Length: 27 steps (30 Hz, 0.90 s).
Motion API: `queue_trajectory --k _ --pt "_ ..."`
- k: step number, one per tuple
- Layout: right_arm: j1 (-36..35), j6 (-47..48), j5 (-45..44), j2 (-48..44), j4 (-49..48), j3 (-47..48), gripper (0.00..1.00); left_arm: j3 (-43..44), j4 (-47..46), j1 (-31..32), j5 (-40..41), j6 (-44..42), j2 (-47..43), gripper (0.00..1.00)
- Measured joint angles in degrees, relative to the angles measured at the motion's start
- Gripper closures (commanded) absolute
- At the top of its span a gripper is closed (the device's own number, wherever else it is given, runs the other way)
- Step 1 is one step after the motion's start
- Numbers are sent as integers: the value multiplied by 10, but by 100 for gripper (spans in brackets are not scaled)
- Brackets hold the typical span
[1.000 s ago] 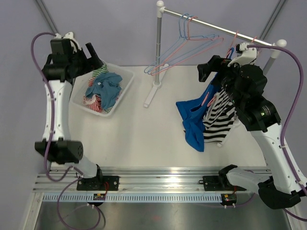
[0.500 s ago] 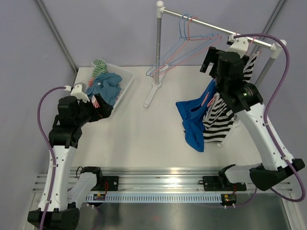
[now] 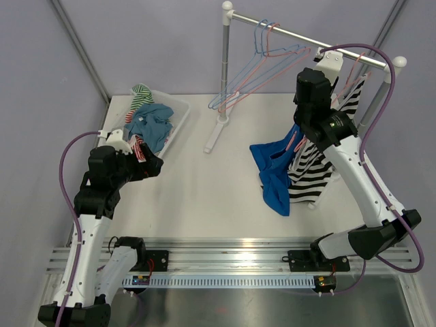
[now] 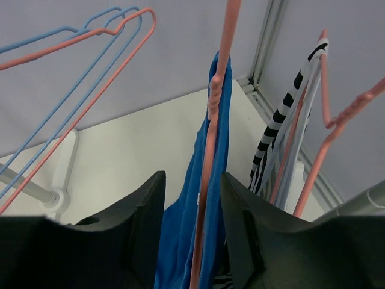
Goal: Remove the tank top from the hanger
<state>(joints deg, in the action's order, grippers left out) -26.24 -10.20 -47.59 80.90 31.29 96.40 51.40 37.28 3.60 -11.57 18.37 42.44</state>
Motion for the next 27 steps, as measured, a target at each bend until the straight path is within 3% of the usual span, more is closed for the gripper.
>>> queue_trajectory --k 3,7,15,27 --pt "0 1 -7 0 -6 -2 53 0 -2 2 0 -2 0 1" --pt "0 2 -11 0 -6 -9 62 0 -2 5 0 -3 -1 1" --pt "0 -1 -7 1 -10 -17 100 0 -2 9 0 -4 -1 1" --pt "-10 -12 58 7 15 48 100 0 -2 9 4 -5 -4 1"
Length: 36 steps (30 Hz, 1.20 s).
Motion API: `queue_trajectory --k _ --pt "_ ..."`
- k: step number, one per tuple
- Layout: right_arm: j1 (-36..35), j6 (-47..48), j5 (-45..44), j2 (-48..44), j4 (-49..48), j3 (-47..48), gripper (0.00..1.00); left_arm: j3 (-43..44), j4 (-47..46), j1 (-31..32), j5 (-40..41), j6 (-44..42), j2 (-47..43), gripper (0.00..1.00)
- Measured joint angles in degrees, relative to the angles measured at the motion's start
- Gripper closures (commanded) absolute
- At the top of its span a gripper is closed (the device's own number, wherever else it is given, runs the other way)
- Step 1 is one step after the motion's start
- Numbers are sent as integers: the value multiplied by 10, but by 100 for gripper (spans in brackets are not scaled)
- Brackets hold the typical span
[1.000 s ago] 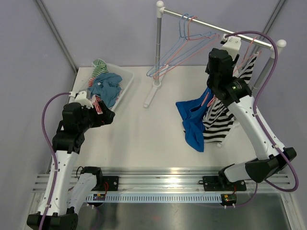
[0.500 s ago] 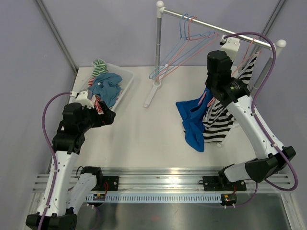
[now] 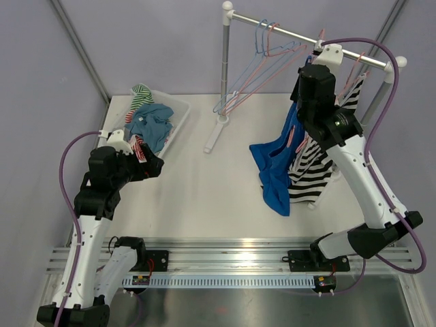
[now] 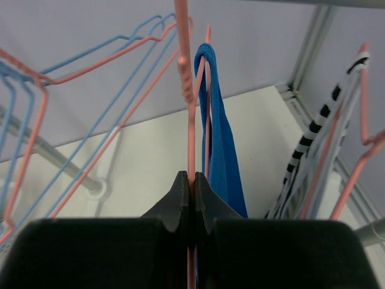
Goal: Remove the tank top from the hanger
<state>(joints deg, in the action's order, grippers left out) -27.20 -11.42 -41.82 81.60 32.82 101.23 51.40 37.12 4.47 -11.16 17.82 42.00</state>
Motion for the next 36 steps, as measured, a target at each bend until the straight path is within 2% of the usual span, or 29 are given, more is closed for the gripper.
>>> queue_trajectory --k 6,9,17,21,24,30,32,36 --pt "-21 -19 75 -17 4 13 100 0 1 0 8 -1 0 1" --pt "-28 -31 133 -53 4 -15 100 18 11 4 14 -1 11 1" --pt "-36 -55 308 -168 30 -103 100 153 39 44 24 9 81 1" --pt "-40 -50 396 -193 52 -124 100 238 39 142 65 24 126 1" --pt "-42 -47 478 -229 43 -178 100 259 20 228 103 35 142 1" --pt "-44 -46 628 -269 23 -245 100 248 -54 393 151 21 143 1" --pt "-45 -46 655 -269 12 -254 100 237 -82 431 168 8 142 1" --pt "-52 -49 685 -271 -3 -278 100 202 -116 465 205 -10 145 1"
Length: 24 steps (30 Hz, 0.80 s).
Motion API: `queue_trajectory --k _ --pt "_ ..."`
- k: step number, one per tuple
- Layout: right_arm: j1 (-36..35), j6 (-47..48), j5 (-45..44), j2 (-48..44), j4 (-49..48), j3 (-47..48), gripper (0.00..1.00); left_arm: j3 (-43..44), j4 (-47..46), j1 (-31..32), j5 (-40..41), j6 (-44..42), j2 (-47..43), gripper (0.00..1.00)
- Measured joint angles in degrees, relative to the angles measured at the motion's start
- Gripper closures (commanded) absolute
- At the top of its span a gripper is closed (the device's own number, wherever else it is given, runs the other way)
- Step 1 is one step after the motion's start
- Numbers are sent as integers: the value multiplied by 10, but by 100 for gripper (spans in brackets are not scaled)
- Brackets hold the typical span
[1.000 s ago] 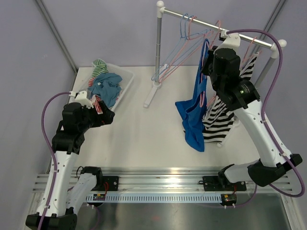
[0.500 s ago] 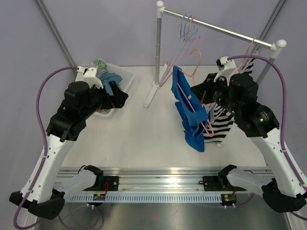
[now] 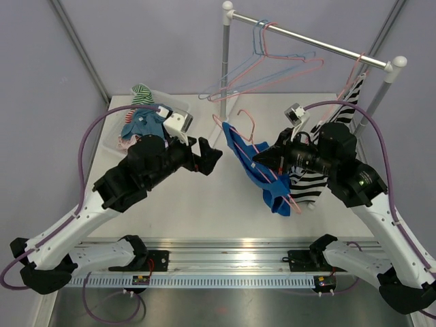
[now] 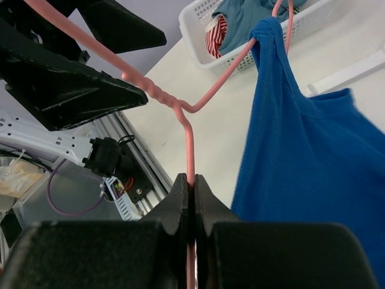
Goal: Remove the tank top from the hanger
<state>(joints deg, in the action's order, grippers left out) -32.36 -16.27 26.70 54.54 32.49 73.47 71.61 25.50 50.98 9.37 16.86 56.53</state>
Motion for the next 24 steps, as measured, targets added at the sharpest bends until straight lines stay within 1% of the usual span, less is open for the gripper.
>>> queue_trajectory --k 5,7,13,16,20,21,23,24 --pt "-2 -11 -40 -20 -21 -31 100 -18 -7 4 33 -6 21 1" --pt "-2 -15 -41 -26 -31 -33 100 -19 -8 4 39 -6 24 1" --pt "-2 -34 18 -28 -96 -44 100 -21 -20 5 50 -6 23 1" --pt "-2 -51 60 -17 -126 -49 100 -32 -29 5 56 -8 22 3" --pt "-6 -76 115 9 -163 -49 100 -43 -30 5 68 -14 19 15" --pt "-8 -80 122 13 -167 -49 100 -43 -31 5 71 -16 18 22" --pt "-16 -84 135 21 -174 -49 100 -43 -32 5 83 -18 16 30" --pt "-20 -86 138 22 -177 -49 100 -43 -33 5 91 -19 14 44"
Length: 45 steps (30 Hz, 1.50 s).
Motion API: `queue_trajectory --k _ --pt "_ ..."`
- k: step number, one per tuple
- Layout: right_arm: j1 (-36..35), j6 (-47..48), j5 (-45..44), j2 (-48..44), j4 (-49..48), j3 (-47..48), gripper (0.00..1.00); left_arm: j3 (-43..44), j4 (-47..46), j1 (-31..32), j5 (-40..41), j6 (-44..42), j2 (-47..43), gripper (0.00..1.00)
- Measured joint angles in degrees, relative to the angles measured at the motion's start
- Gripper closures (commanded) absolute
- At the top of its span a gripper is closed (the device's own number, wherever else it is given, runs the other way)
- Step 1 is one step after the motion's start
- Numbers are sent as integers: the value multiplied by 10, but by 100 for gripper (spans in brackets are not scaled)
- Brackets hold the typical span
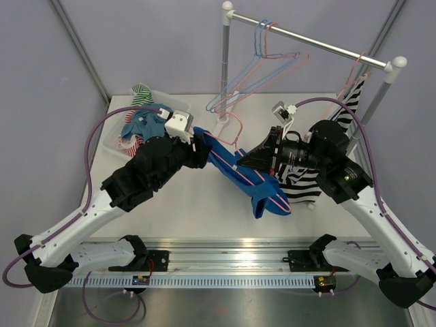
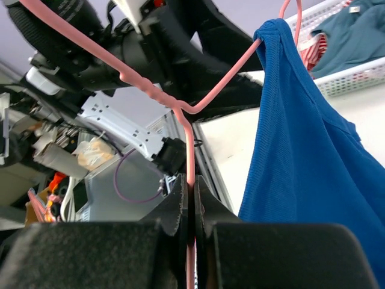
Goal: Remove the tank top from the hanger
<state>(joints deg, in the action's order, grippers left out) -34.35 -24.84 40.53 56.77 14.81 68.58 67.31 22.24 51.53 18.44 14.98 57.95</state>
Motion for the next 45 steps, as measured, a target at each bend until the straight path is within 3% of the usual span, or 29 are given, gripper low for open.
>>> queue_trajectory --k 3,6,7,9,17,22,27,39,45 --pt "-7 -3 10 2 -3 3 100 0 5 0 32 -2 -4 63" --pt "-9 -5 11 3 -6 7 100 0 12 0 61 -4 -7 76" --pt "-9 -5 11 4 -6 7 100 0 14 0 72 -4 -8 89" --pt "-10 -5 11 6 -8 9 100 0 22 0 97 -6 -12 100" --pt "-13 53 3 28 30 25 100 67 143 -7 216 28 -12 100" --pt "-13 112 32 25 59 7 100 123 230 -99 256 73 -16 100" --pt "-14 136 79 -19 23 -48 100 127 282 -176 233 90 -36 100" --pt "-16 101 92 -39 -155 -89 100 43 242 -183 48 84 -97 100" --pt "-16 40 75 -28 -316 -130 100 -1 238 -184 10 78 -99 100"
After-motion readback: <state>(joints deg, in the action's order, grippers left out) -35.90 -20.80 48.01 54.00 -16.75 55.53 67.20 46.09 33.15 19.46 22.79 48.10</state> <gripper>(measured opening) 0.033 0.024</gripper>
